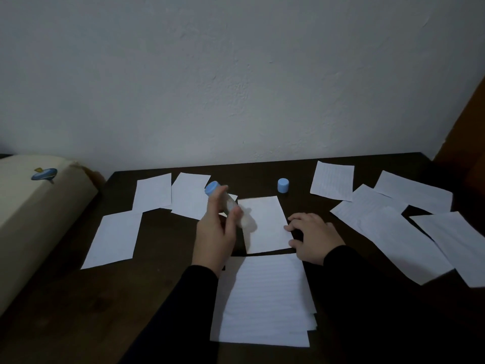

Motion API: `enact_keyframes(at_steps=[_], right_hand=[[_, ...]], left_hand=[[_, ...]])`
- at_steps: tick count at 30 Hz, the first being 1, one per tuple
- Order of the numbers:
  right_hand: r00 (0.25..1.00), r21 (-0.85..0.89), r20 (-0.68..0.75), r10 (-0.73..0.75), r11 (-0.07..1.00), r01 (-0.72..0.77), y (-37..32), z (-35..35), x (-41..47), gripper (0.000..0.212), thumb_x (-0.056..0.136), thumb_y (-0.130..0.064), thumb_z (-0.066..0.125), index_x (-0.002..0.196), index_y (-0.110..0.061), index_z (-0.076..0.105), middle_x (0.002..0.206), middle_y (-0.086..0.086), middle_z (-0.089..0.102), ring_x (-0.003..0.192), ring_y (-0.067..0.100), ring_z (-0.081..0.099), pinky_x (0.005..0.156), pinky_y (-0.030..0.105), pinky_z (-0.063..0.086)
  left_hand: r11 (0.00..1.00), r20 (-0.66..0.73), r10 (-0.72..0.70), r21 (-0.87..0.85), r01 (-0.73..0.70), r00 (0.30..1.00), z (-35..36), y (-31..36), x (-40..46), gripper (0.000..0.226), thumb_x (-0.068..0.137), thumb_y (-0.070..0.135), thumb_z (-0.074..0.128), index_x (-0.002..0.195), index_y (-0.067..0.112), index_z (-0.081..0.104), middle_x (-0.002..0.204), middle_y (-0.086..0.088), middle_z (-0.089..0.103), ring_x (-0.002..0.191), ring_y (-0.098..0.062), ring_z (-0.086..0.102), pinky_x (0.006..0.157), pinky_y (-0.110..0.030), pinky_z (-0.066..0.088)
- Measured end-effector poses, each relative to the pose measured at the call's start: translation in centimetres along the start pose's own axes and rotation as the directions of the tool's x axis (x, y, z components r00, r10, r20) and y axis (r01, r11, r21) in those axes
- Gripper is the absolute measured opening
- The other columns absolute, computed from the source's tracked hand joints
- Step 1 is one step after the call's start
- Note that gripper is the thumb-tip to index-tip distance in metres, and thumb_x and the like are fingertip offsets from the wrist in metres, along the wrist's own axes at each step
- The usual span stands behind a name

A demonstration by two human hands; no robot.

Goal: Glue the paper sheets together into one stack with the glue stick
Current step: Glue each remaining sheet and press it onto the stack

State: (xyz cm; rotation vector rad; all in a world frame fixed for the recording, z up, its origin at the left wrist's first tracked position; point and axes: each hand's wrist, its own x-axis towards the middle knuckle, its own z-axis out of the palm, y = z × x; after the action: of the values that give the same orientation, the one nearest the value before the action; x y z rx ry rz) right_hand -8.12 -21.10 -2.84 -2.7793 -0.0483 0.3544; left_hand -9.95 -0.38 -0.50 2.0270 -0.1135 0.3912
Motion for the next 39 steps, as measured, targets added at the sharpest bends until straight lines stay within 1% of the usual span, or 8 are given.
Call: enact_keyframes(at_steps=[3, 6, 10, 12, 16, 21, 30, 39], right_hand=[[1.000, -0.007, 0.001, 0.013, 1.000, -0.013, -0.1, 0.1, 0.1, 0.042, 0.093, -0.031, 0.057, 0.134, -0.034, 0.049, 0.148, -0.015, 0.033, 0.140, 0.013, 0.024, 0.115, 0.050, 0.023], [0.995, 0.048, -0.076, 0.059, 0.997, -0.055, -0.5, 0.8, 0.1, 0.039, 0.095, -0.043, 0.051, 0.132, -0.031, 0.050, 0.146, -0.011, 0.038, 0.137, 0.012, 0.031, 0.114, 0.049, 0.025], [0.980, 0.005, -0.131, 0.147, 0.989, -0.148, -1.4, 2.4, 0.0, 0.076, 0.084, -0.071, 0.048, 0.144, -0.027, 0.035, 0.153, -0.003, 0.027, 0.142, 0.018, 0.022, 0.115, 0.051, 0.018], [0.979, 0.006, -0.137, 0.151, 0.988, -0.152, -1.7, 2.6, 0.1, 0.074, 0.086, -0.068, 0.048, 0.145, -0.026, 0.033, 0.153, -0.002, 0.025, 0.142, 0.019, 0.018, 0.116, 0.052, 0.017], [0.982, 0.003, -0.114, 0.150, 0.989, -0.150, -2.1, 2.1, 0.1, 0.067, 0.089, -0.058, 0.052, 0.145, -0.025, 0.036, 0.152, -0.003, 0.024, 0.142, 0.021, 0.016, 0.115, 0.051, 0.019], [0.981, 0.016, -0.106, 0.160, 0.987, -0.160, -1.9, 1.7, 0.3, 0.069, 0.087, -0.058, 0.056, 0.145, -0.027, 0.036, 0.152, -0.002, 0.025, 0.141, 0.021, 0.018, 0.113, 0.051, 0.020], [0.984, -0.013, -0.101, 0.143, 0.989, -0.145, -2.6, 1.8, -0.2, 0.063, 0.092, -0.052, 0.049, 0.146, -0.023, 0.034, 0.151, -0.001, 0.022, 0.142, 0.021, 0.013, 0.113, 0.050, 0.019], [0.989, -0.021, -0.093, 0.111, 0.993, -0.113, -2.7, 1.9, -0.2, 0.054, 0.094, -0.048, 0.049, 0.141, -0.025, 0.040, 0.146, -0.004, 0.027, 0.139, 0.019, 0.018, 0.112, 0.049, 0.019]], left_hand=[[0.998, 0.029, -0.047, -0.034, 0.048, 0.998, -0.4, -0.2, 0.3, 0.031, 0.092, 0.027, 0.061, 0.118, 0.040, 0.049, 0.103, 0.004, 0.063, 0.081, -0.007, 0.062, 0.067, -0.007, 0.046], [0.975, 0.042, -0.143, -0.167, 0.148, 0.989, -0.4, -0.6, 0.4, 0.051, 0.076, 0.016, 0.080, 0.117, 0.031, 0.055, 0.105, 0.010, 0.064, 0.091, -0.002, 0.066, 0.074, -0.011, 0.052], [0.977, 0.027, -0.185, -0.100, 0.187, 0.982, -0.1, -1.7, 0.7, 0.038, 0.080, 0.016, 0.077, 0.108, 0.029, 0.055, 0.097, 0.003, 0.067, 0.079, -0.007, 0.067, 0.067, -0.020, 0.056], [0.964, 0.051, -0.257, -0.061, 0.260, 0.965, 0.0, -2.1, 0.8, 0.027, 0.084, 0.033, 0.072, 0.105, 0.030, 0.055, 0.089, 0.001, 0.066, 0.071, -0.010, 0.063, 0.060, -0.022, 0.052], [0.942, 0.022, -0.311, 0.139, 0.305, 0.950, 0.1, -3.6, 1.4, 0.034, 0.087, 0.055, 0.057, 0.100, 0.024, 0.061, 0.096, -0.002, 0.059, 0.083, -0.011, 0.057, 0.070, -0.025, 0.049], [0.923, 0.005, -0.363, 0.137, 0.359, 0.932, -0.9, -4.3, 1.6, 0.023, 0.090, 0.041, 0.061, 0.097, 0.020, 0.059, 0.096, 0.002, 0.062, 0.090, -0.011, 0.059, 0.070, -0.022, 0.041], [0.945, -0.002, -0.277, 0.179, 0.273, 0.961, -1.0, -4.5, 1.3, 0.024, 0.086, 0.035, 0.069, 0.102, 0.021, 0.060, 0.098, 0.003, 0.061, 0.089, -0.012, 0.058, 0.075, -0.026, 0.044], [0.937, 0.000, -0.320, 0.151, 0.316, 0.948, -1.2, -4.0, 1.2, 0.043, 0.084, 0.032, 0.072, 0.122, 0.020, 0.054, 0.115, 0.002, 0.061, 0.097, -0.012, 0.055, 0.080, -0.024, 0.043]])
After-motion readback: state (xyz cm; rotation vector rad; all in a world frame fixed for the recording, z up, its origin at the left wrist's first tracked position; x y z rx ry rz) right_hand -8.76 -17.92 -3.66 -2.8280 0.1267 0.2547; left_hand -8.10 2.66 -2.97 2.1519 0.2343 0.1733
